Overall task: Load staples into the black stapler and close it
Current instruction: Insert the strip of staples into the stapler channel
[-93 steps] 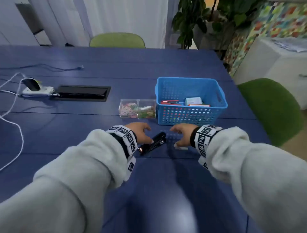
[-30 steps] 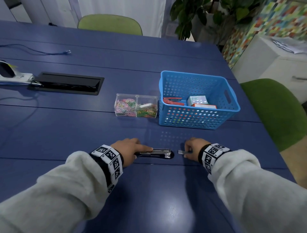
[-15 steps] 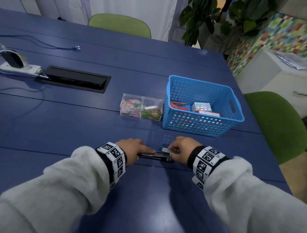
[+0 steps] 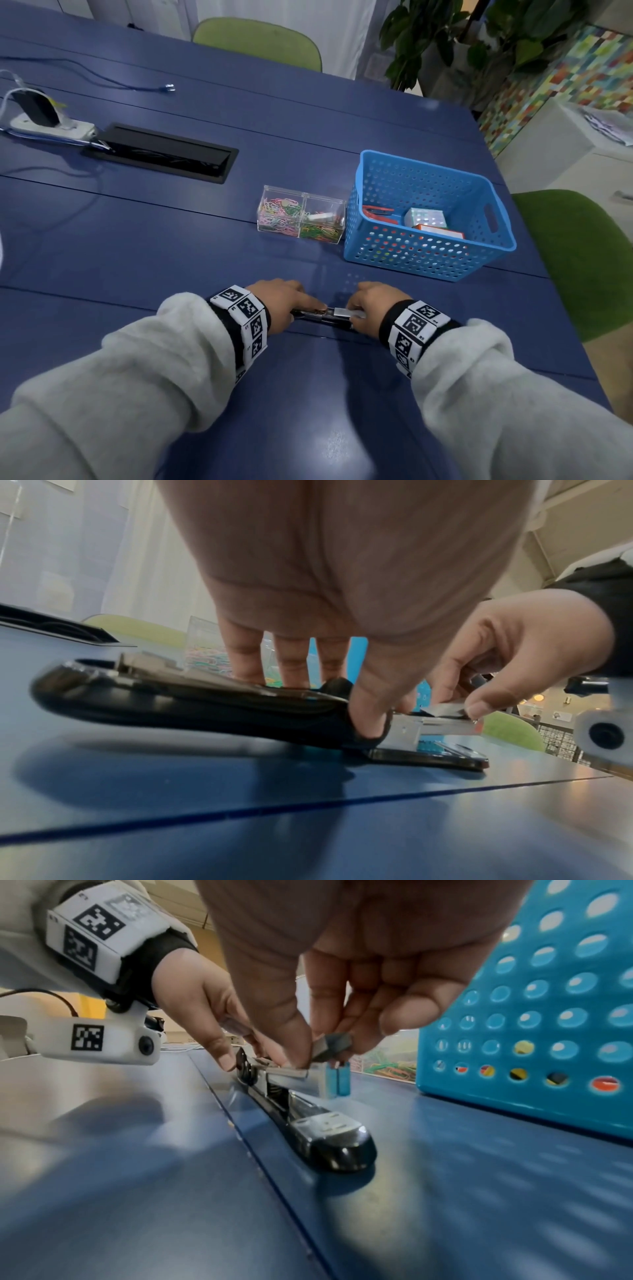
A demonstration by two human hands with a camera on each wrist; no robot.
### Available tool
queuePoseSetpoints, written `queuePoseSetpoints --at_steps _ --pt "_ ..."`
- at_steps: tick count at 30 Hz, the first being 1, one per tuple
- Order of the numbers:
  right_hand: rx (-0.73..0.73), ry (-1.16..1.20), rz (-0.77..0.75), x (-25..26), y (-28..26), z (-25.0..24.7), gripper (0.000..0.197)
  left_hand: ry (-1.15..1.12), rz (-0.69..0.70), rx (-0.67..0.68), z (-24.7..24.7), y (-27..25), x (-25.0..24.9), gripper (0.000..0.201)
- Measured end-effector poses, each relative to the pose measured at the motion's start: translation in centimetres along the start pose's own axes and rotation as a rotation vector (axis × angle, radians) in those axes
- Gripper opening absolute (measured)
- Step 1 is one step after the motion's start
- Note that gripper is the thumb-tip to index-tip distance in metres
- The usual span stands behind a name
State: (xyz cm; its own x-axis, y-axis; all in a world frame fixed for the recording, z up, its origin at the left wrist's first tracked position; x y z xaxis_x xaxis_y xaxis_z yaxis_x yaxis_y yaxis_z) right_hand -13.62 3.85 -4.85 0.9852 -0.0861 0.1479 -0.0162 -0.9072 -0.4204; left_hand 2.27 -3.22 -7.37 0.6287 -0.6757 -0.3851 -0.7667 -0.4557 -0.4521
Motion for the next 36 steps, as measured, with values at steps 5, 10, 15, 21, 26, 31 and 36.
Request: queuePoseSetpoints --at_steps 5,10,15,21,26,31,36 --pt "-0.009 0.030 0.003 -0.1 -0.2 0.1 0.027 -0.006 -0.003 0.000 -0.1 -0.2 -0.1 0.061" --pt "0.022 0.022 0.007 0.1 0.0 0.0 0.027 0.000 0.003 -0.002 -0.2 0.0 -0.1 0.061" --pt "0.049 -0.013 -0.005 0.4 0.8 0.3 0.024 -0.017 0.011 0.001 0.0 0.3 0.2 0.061" --pt "0.121 0.012 0.042 -0.4 1.2 0.6 0.028 -0.077 -0.069 -0.055 0.1 0.5 1.3 0.066" --pt "0.081 0.105 0.116 -2.2 0.7 1.2 0.030 -0.078 -0.209 -0.123 -0.2 -0.4 4.0 0.053" --pt "0.003 0.274 0.200 -3.5 0.2 1.4 0.023 -0.035 -0.274 -0.123 -0.6 -1.3 5.0 0.039" --pt "-0.097 0.386 0.209 -3.9 -0.1 0.9 0.012 -0.090 -0.237 -0.200 -3.1 -1.3 3.6 0.031"
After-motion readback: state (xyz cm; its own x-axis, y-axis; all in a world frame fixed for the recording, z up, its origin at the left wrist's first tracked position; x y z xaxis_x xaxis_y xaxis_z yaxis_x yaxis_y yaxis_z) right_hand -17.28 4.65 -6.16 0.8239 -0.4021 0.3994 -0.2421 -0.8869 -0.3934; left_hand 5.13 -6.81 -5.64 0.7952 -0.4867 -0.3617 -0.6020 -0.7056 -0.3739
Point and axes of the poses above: each hand's wrist, its own y-axis towards the middle knuckle, its own z-axis out of the palm, x = y × z, the point moved 3 cm from there along y, towards the middle knuckle, and after that the axes turned 2 degrees about -x, right-handed, at the moved point
